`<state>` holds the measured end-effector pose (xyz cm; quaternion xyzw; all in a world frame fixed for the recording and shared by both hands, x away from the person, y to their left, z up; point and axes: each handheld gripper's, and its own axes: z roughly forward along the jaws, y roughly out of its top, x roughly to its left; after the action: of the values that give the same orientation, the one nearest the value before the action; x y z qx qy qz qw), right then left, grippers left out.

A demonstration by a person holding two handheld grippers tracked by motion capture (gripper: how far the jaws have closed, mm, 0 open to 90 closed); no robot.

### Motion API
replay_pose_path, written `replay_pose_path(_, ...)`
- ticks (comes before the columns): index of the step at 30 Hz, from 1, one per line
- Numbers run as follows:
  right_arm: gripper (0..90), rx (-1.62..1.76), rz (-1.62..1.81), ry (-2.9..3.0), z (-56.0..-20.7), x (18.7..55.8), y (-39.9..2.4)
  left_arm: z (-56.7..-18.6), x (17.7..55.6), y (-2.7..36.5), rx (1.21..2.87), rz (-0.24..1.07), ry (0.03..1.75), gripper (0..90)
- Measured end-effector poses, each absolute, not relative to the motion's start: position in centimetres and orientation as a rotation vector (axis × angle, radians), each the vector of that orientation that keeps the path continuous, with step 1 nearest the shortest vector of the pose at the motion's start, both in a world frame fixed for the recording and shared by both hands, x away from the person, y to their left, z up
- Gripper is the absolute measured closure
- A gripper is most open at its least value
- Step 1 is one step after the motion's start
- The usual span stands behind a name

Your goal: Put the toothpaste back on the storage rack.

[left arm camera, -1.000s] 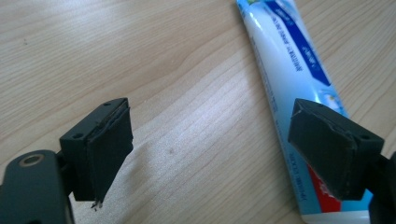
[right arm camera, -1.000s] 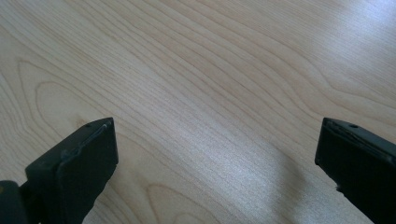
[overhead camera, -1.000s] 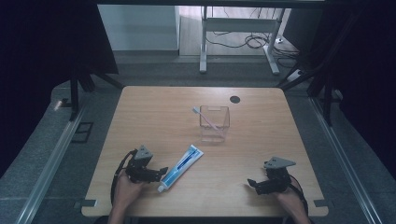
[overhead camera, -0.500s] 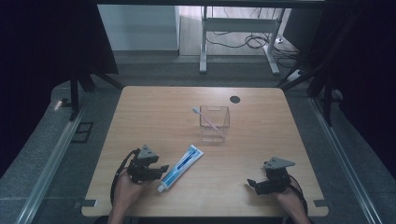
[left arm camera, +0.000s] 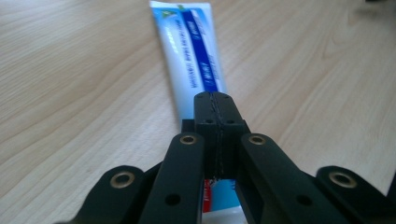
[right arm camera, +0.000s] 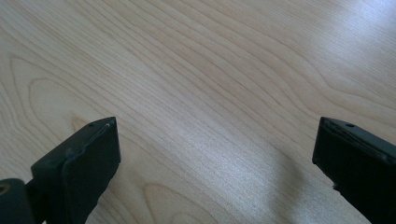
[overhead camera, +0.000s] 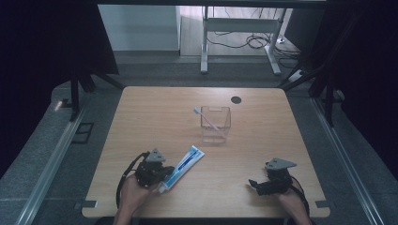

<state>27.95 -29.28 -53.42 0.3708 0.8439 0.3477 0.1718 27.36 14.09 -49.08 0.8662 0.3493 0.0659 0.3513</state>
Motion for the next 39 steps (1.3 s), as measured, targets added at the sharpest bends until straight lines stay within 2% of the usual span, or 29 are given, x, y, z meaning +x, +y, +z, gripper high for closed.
replay_pose_path(8, 0.7, 1.032, 1.006, 2.403, -53.4, 27.9, -29.2, -49.6, 26.6, 12.2, 2.317, 0.146, 0.844, 89.6)
replay_pose_path(18, 1.2, 1.029, 0.998, 2.413, -53.5, 27.9, -29.1, -50.7, 26.2, 11.3, 2.383, 0.128, 0.851, 89.5)
replay_pose_path(29, 1.6, 1.015, 0.989, 2.426, -53.6, 27.8, -28.9, -50.8, 26.6, 12.4, 2.382, 0.161, 0.894, 88.6)
replay_pose_path(39, 2.0, 1.016, 0.990, 2.424, -53.6, 27.8, -28.9, -50.2, 26.9, 12.3, 2.387, 0.142, 0.859, 83.4)
